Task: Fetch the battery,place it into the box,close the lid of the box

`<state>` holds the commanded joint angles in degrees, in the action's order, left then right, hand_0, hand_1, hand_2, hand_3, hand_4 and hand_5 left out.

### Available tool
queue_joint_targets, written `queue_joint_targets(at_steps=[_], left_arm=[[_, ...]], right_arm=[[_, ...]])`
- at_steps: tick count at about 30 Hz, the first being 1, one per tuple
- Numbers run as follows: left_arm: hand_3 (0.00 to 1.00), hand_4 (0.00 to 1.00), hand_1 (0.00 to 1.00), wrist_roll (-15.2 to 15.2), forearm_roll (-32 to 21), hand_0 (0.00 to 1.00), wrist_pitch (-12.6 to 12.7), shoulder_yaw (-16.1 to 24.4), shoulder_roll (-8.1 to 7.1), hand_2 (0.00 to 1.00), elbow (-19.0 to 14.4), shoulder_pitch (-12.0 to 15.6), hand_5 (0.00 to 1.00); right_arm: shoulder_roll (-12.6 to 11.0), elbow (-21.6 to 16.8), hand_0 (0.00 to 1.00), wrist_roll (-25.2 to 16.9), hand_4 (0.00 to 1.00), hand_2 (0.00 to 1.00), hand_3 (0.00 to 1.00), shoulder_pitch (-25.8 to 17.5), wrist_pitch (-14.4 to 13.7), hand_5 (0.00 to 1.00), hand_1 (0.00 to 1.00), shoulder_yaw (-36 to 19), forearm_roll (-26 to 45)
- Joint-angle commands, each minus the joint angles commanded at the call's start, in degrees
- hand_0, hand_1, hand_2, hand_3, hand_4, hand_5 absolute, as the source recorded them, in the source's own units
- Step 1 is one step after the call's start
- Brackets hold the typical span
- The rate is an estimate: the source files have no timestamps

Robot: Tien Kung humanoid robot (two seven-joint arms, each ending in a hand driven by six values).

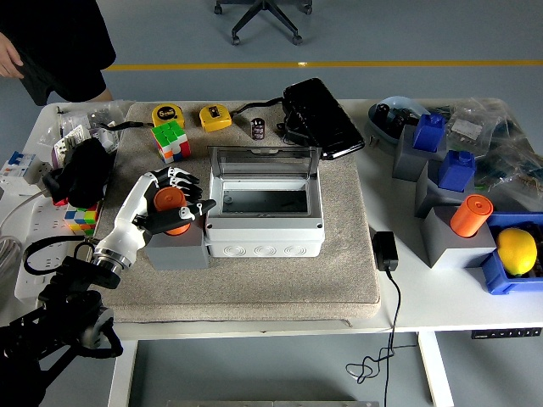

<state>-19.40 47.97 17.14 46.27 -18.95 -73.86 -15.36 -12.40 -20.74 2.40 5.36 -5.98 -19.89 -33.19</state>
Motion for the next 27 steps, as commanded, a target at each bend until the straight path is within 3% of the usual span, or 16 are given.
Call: queue_joint_targets(at_steps=[5, 6, 11, 12, 17, 18, 23, 24, 27], left_arm=[[0.323, 0.927, 0.356, -0.1, -1.4, 0.278, 0.0, -0.1, 0.00, 0.338, 0.1, -0.1, 0.031], [0.220, 0.817, 0.274, -0.1, -1.5, 0.160, 0.1, -0.1, 0.01, 0.268, 0.2, -0.2, 0.004], [0.220, 0.817, 0.274, -0.4, -2.7, 0.160, 0.1, -0.5, 0.25, 0.268, 0.6, -0.5, 0.004], [0.161, 0.545, 0.169, -0.4, -2.8, 0.090, 0.1, -0.5, 0.29, 0.154, 0.7, -0.5, 0.002], [0.161, 0.545, 0.169, -0.3, -2.7, 0.090, -0.4, -0.7, 0.62, 0.154, 0.9, -0.8, 0.002], [0.156, 0.440, 0.092, -0.3, -2.6, 0.068, -0.5, -0.7, 0.68, 0.091, 0.8, -0.8, 0.002], [0.156, 0.440, 0.092, -0.3, -2.7, 0.068, -0.4, -0.4, 0.84, 0.091, 0.4, -1.2, 0.002], [0.164, 0.532, 0.088, -0.2, -2.6, 0.069, -0.4, 0.0, 0.87, 0.090, 0.1, -1.3, 0.032], [0.164, 0.532, 0.088, -0.1, -2.4, 0.069, -0.4, 0.8, 0.85, 0.090, -0.6, -1.7, 0.032]], right_arm=[[0.0, 0.0, 0.727, 0.0, 0.998, 0.698, 0.706, 0.0, 0.0, 0.600, 0.697, 0.0, 0.0], [0.0, 0.0, 0.729, 0.0, 0.998, 0.698, 0.708, 0.0, 0.0, 0.600, 0.697, 0.0, 0.0], [0.0, 0.0, 0.729, -0.1, 0.998, 0.698, 0.708, -0.1, -0.1, 0.600, 0.697, 0.0, 0.0], [0.0, 0.0, 0.729, -0.1, 0.998, 0.697, 0.708, -0.1, -0.1, 0.599, 0.697, 0.0, 0.0], [0.1, 0.0, 0.729, -0.3, 0.998, 0.697, 0.708, -0.3, -0.2, 0.599, 0.697, -0.1, 0.0], [0.2, -0.1, 0.729, -0.3, 0.998, 0.697, 0.707, -0.3, -0.2, 0.598, 0.696, -0.1, 0.0], [0.3, 0.0, 0.729, -0.5, 0.998, 0.697, 0.707, -0.4, -0.2, 0.598, 0.696, -0.2, 0.1], [0.3, 0.0, 0.729, -0.5, 0.998, 0.697, 0.708, -0.5, -0.3, 0.598, 0.696, -0.4, 0.2], [0.3, 0.0, 0.729, -0.7, 0.998, 0.697, 0.708, -0.5, -0.4, 0.598, 0.696, -0.5, 0.2]])
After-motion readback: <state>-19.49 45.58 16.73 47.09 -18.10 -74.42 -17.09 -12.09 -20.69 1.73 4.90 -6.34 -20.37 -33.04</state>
